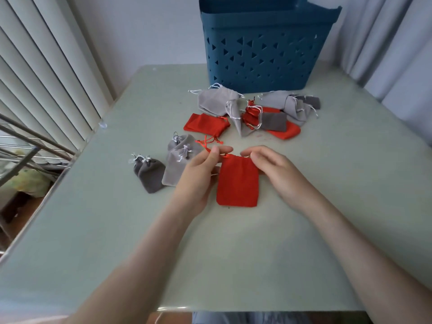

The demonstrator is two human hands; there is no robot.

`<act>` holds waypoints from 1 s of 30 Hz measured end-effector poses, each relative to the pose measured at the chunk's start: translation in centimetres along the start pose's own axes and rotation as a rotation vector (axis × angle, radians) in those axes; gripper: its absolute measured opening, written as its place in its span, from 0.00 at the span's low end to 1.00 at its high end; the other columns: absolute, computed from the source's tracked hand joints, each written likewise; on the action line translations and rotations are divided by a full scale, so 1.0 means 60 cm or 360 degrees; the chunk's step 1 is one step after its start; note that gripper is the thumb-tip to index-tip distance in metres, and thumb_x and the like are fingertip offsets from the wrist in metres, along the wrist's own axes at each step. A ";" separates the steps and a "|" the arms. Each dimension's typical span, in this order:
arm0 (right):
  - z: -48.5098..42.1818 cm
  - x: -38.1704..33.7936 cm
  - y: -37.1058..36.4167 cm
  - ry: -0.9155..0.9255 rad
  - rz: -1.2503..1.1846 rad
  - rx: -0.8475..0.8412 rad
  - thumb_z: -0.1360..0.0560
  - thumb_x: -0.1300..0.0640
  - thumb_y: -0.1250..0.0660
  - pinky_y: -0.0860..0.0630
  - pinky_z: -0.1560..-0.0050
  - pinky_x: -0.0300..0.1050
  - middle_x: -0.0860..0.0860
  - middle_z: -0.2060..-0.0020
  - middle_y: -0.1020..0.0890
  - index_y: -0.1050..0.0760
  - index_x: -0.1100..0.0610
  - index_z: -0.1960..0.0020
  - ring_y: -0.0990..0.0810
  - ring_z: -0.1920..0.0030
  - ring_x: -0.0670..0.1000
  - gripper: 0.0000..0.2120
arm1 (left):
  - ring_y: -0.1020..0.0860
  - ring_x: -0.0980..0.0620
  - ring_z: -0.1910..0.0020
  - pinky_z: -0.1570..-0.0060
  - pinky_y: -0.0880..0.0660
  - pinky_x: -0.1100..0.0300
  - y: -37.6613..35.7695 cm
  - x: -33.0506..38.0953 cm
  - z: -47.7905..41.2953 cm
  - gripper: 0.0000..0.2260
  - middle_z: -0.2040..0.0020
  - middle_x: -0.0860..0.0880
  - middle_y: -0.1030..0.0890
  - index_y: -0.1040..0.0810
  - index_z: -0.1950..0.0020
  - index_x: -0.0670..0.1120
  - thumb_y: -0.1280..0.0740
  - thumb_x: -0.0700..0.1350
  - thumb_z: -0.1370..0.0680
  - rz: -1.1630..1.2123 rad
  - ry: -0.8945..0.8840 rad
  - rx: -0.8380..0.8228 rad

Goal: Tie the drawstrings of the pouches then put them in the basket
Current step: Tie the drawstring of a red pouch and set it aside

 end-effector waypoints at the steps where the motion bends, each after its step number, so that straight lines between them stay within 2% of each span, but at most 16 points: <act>1: 0.001 0.003 0.003 -0.0005 0.0068 0.0021 0.19 0.54 0.43 0.29 0.44 0.41 0.47 0.52 0.18 0.22 0.50 0.48 0.21 0.48 0.47 0.10 | 0.29 0.56 0.68 0.66 0.32 0.66 0.003 0.002 0.000 0.13 0.61 0.54 0.20 0.22 0.51 0.48 0.45 0.48 0.17 0.0010 -0.0029 0.0011; 2: 0.002 0.002 0.006 0.0015 0.0135 0.0038 0.18 0.54 0.44 0.29 0.43 0.40 0.48 0.51 0.18 0.22 0.51 0.47 0.22 0.47 0.47 0.12 | 0.30 0.57 0.69 0.67 0.33 0.66 0.005 0.002 0.000 0.13 0.60 0.54 0.20 0.22 0.52 0.48 0.45 0.47 0.17 0.0016 -0.0051 0.0022; 5: 0.008 -0.011 0.004 0.0112 0.0316 0.0016 0.18 0.54 0.46 0.32 0.48 0.29 0.45 0.53 0.20 0.23 0.55 0.46 0.24 0.52 0.38 0.13 | 0.34 0.58 0.72 0.69 0.35 0.66 0.009 0.003 0.004 0.14 0.58 0.55 0.19 0.22 0.55 0.47 0.46 0.48 0.17 0.0009 -0.0065 0.0078; 7: 0.009 -0.013 0.007 0.0161 0.0434 0.0006 0.18 0.56 0.46 0.32 0.52 0.32 0.46 0.58 0.22 0.24 0.59 0.48 0.27 0.57 0.40 0.12 | 0.37 0.58 0.74 0.73 0.37 0.67 0.014 0.007 0.006 0.15 0.57 0.53 0.18 0.25 0.59 0.47 0.46 0.48 0.17 0.0015 -0.0055 0.0117; 10: 0.007 -0.018 0.025 0.0207 0.0538 0.0034 0.19 0.63 0.44 0.34 0.60 0.36 0.50 0.67 0.29 0.26 0.57 0.53 0.31 0.65 0.43 0.09 | 0.43 0.57 0.78 0.79 0.44 0.67 0.033 0.017 0.004 0.15 0.67 0.53 0.19 0.31 0.63 0.48 0.47 0.47 0.17 0.0074 -0.0078 0.0175; 12: 0.007 -0.022 0.036 0.0215 0.0535 0.0060 0.21 0.66 0.43 0.36 0.64 0.36 0.50 0.69 0.32 0.26 0.55 0.55 0.34 0.67 0.43 0.10 | 0.44 0.58 0.79 0.81 0.46 0.68 0.035 0.020 0.003 0.16 0.73 0.54 0.24 0.33 0.64 0.48 0.47 0.46 0.17 0.0059 -0.0085 0.0158; 14: 0.007 -0.021 0.032 0.0199 0.0563 0.0029 0.21 0.65 0.41 0.35 0.63 0.36 0.49 0.70 0.31 0.26 0.54 0.56 0.33 0.68 0.43 0.10 | 0.44 0.59 0.80 0.81 0.48 0.67 0.026 0.013 0.006 0.15 0.77 0.54 0.31 0.32 0.63 0.47 0.46 0.46 0.17 0.0079 -0.0025 0.0079; 18: 0.004 -0.020 0.038 0.0168 0.0631 0.0041 0.24 0.62 0.35 0.32 0.57 0.37 0.51 0.64 0.22 0.24 0.54 0.58 0.26 0.62 0.48 0.06 | 0.46 0.60 0.81 0.81 0.49 0.68 0.011 0.005 0.008 0.13 0.78 0.55 0.41 0.26 0.57 0.43 0.45 0.47 0.17 0.0218 0.0101 -0.0096; 21: 0.005 -0.028 0.046 0.0162 0.0582 0.0052 0.24 0.63 0.34 0.31 0.55 0.33 0.47 0.62 0.20 0.24 0.53 0.62 0.25 0.60 0.43 0.10 | 0.45 0.59 0.79 0.80 0.48 0.68 0.008 -0.010 0.008 0.14 0.77 0.55 0.41 0.23 0.50 0.42 0.45 0.47 0.17 0.0019 0.0188 -0.0145; 22: 0.005 -0.029 0.041 0.0151 0.0506 0.0022 0.24 0.63 0.34 0.30 0.54 0.33 0.48 0.61 0.20 0.24 0.53 0.61 0.25 0.59 0.42 0.09 | 0.45 0.59 0.79 0.80 0.47 0.68 0.003 -0.015 0.008 0.14 0.77 0.55 0.41 0.22 0.50 0.41 0.45 0.47 0.17 -0.0055 0.0206 -0.0177; 24: 0.005 -0.025 0.025 0.0125 0.0505 -0.0086 0.24 0.62 0.33 0.32 0.54 0.30 0.49 0.56 0.21 0.22 0.53 0.52 0.26 0.56 0.44 0.05 | 0.45 0.59 0.78 0.80 0.46 0.68 -0.007 -0.024 0.010 0.15 0.76 0.55 0.41 0.22 0.50 0.42 0.45 0.48 0.17 -0.0139 0.0236 -0.0233; 26: 0.003 -0.010 0.009 0.0112 0.0835 -0.0231 0.24 0.58 0.33 0.36 0.45 0.29 0.47 0.48 0.25 0.24 0.52 0.39 0.30 0.47 0.45 0.14 | 0.45 0.58 0.77 0.79 0.46 0.68 -0.009 -0.025 0.009 0.16 0.75 0.55 0.42 0.21 0.51 0.42 0.45 0.48 0.17 -0.0166 0.0238 -0.0253; 27: 0.003 0.000 0.003 0.0115 0.1048 -0.0287 0.25 0.55 0.32 0.38 0.39 0.34 0.46 0.44 0.27 0.26 0.50 0.36 0.33 0.42 0.46 0.18 | 0.45 0.58 0.77 0.79 0.46 0.68 -0.009 -0.024 0.008 0.16 0.74 0.54 0.42 0.21 0.51 0.43 0.45 0.48 0.17 -0.0168 0.0229 -0.0257; 28: 0.003 0.007 0.001 0.0127 0.1218 -0.0301 0.25 0.54 0.32 0.41 0.36 0.39 0.44 0.42 0.28 0.26 0.48 0.35 0.36 0.39 0.47 0.19 | 0.45 0.58 0.77 0.79 0.45 0.68 -0.011 -0.022 0.008 0.15 0.74 0.54 0.42 0.22 0.51 0.43 0.46 0.48 0.17 -0.0161 0.0222 -0.0266; 30: 0.005 0.005 -0.002 0.0194 0.1340 -0.0237 0.26 0.52 0.31 0.45 0.42 0.39 0.41 0.43 0.30 0.23 0.47 0.41 0.38 0.39 0.46 0.14 | 0.44 0.58 0.76 0.79 0.44 0.69 -0.013 -0.019 0.009 0.15 0.73 0.54 0.41 0.22 0.51 0.43 0.46 0.46 0.17 -0.0136 0.0211 -0.0285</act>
Point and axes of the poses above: each hand's wrist, its own z-axis away from the middle knuckle, its own y-axis out of the back of the hand, x = y × z, the point moved 9 cm from there along -z, towards the middle knuckle
